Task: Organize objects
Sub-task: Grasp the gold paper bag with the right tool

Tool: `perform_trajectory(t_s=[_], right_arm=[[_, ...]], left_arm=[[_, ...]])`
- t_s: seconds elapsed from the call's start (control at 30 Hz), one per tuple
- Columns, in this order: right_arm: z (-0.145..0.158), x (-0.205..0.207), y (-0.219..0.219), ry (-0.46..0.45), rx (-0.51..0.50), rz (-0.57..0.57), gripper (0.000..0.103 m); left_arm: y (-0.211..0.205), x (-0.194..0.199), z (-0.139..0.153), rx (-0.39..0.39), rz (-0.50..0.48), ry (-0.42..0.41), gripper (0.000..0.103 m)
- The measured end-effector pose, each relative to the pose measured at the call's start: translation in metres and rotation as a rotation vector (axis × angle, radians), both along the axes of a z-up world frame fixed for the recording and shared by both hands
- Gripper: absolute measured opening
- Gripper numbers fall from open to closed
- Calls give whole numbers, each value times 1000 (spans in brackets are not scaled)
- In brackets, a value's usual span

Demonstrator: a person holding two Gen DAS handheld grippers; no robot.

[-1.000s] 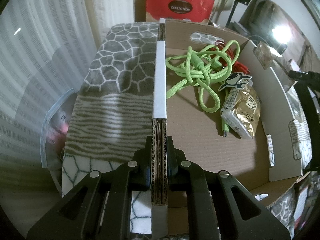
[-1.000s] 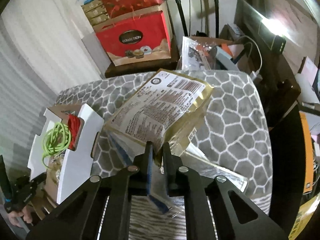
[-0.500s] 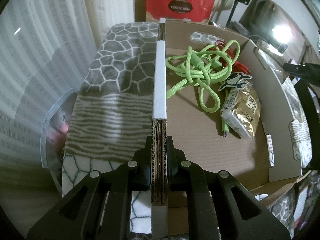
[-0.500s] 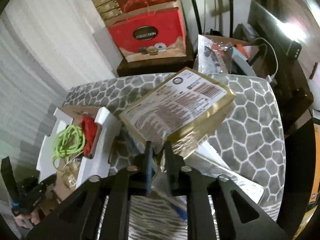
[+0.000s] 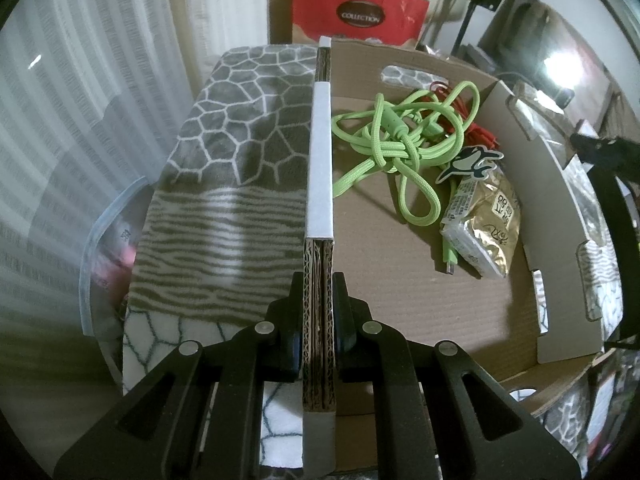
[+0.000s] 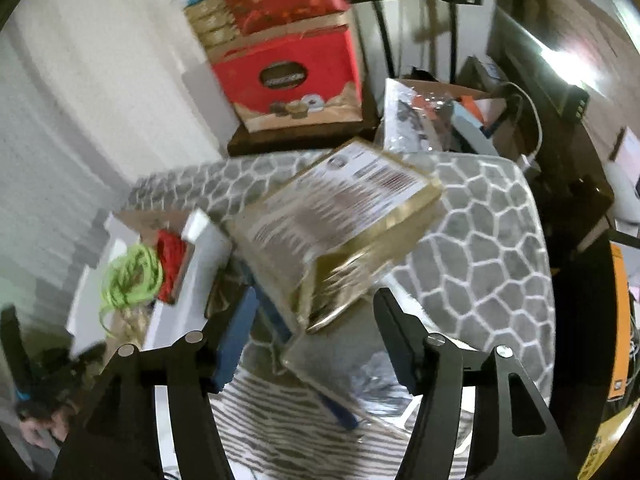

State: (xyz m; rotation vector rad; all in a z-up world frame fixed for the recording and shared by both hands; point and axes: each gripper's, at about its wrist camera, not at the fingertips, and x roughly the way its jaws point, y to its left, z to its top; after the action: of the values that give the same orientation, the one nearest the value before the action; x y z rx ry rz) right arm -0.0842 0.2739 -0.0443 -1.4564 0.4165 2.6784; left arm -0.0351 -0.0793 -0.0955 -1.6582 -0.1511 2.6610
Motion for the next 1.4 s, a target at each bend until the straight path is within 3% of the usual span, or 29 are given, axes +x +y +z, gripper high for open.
perform_trajectory(t_s=[0.2, 0.27, 0.33, 0.4, 0.63, 0.9, 1.23, 1.4], right_arm=[[-21, -10, -10, -2, 41, -46, 42], [-23, -10, -5, 18, 20, -63, 32], [-23, -9, -1, 39, -10, -68, 15], [-18, -6, 0, 65, -26, -61, 7], [20, -1, -3, 130, 1, -20, 3], [59, -6, -24, 55, 211, 124, 3], [37, -1, -102, -146, 468, 507, 3], [35, -7, -112, -117, 461, 510, 3]], left_arm=[[0, 0, 0, -1, 0, -1, 10], [0, 0, 0, 2, 0, -1, 10], [0, -1, 0, 2, 0, -1, 10], [0, -1, 0, 2, 0, -1, 10], [0, -2, 0, 7, 2, -3, 10], [0, -3, 0, 9, 2, -4, 10], [-1, -4, 0, 8, 4, -4, 10], [-1, -4, 0, 7, 3, -4, 10]])
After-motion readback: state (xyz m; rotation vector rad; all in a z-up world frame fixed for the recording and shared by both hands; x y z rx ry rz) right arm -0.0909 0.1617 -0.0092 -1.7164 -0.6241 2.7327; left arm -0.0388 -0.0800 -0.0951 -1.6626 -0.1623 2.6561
